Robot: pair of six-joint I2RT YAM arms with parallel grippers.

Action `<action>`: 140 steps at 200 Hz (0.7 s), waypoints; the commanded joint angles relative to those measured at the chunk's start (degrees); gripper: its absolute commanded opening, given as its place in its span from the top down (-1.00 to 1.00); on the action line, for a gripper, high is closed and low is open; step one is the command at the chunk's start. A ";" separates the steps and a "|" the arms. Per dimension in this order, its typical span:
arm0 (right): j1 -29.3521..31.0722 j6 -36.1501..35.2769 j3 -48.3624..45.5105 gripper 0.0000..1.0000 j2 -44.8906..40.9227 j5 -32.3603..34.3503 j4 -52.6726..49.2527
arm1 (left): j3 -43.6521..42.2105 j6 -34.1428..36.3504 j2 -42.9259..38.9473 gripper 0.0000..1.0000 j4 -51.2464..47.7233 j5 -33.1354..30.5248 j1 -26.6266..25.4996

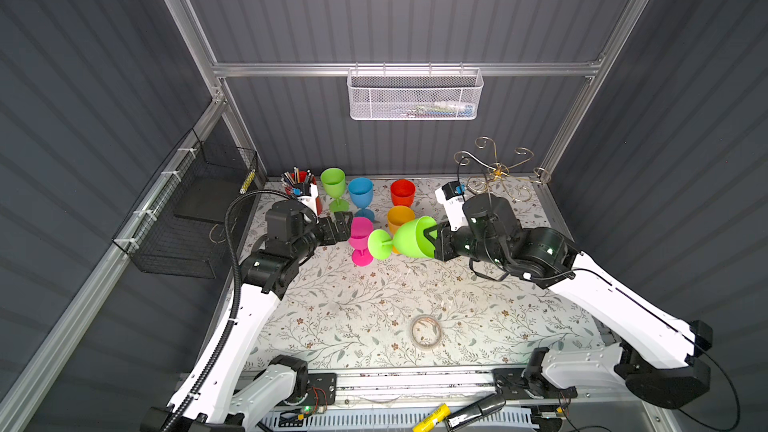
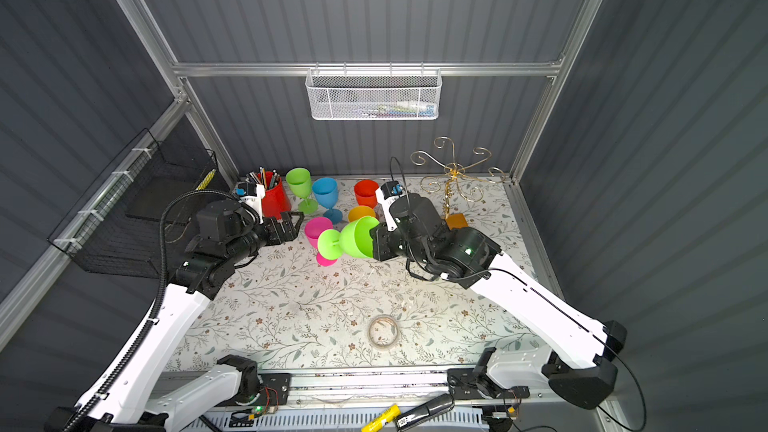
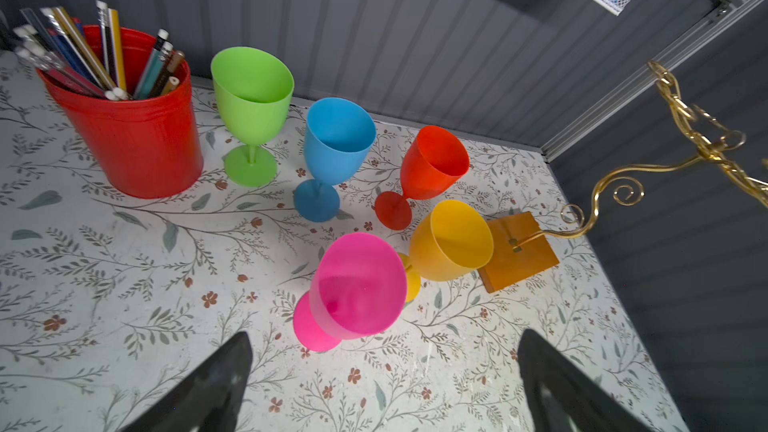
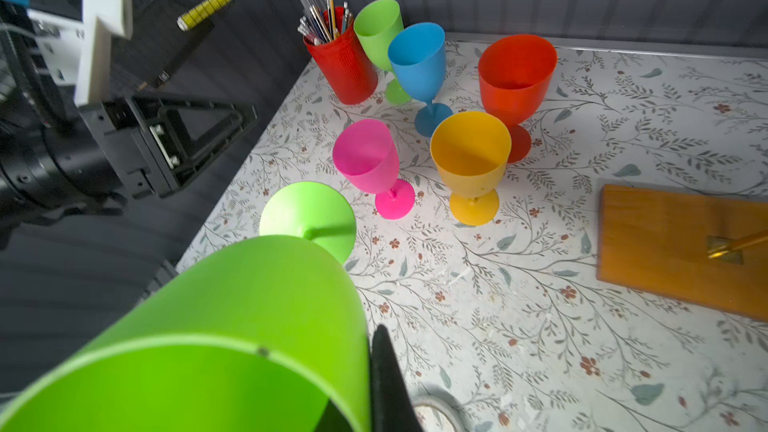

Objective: Take the wine glass off the wine glass rack
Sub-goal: 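Grasp the green glass bowl with the right gripper while the left holds its foot, then rotate the green glass upright with the right gripper, lowering it to the table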

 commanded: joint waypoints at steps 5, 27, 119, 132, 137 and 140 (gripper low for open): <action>1.35 -2.47 3.12 1.00 4.72 4.48 -8.42 | 1.74 1.79 0.89 -1.00 -1.80 -4.28 0.37; 2.19 -3.04 5.30 1.00 8.89 5.11 -11.59 | 0.75 1.27 1.50 -0.99 -1.23 -5.08 1.32; 3.04 -4.74 10.19 1.00 23.54 7.74 -13.76 | -5.60 -1.42 2.43 -0.99 3.36 -0.36 8.24; 3.04 -4.92 11.44 1.00 25.93 8.05 -14.47 | -6.09 -1.48 2.50 -0.99 3.77 -0.05 8.59; 3.04 -5.07 11.91 1.00 26.75 8.23 -14.62 | -6.31 -1.50 2.51 -0.99 3.95 0.12 8.71; 3.04 -5.03 12.20 1.00 27.19 8.21 -14.60 | -6.41 -1.50 2.48 -0.99 3.92 0.18 8.73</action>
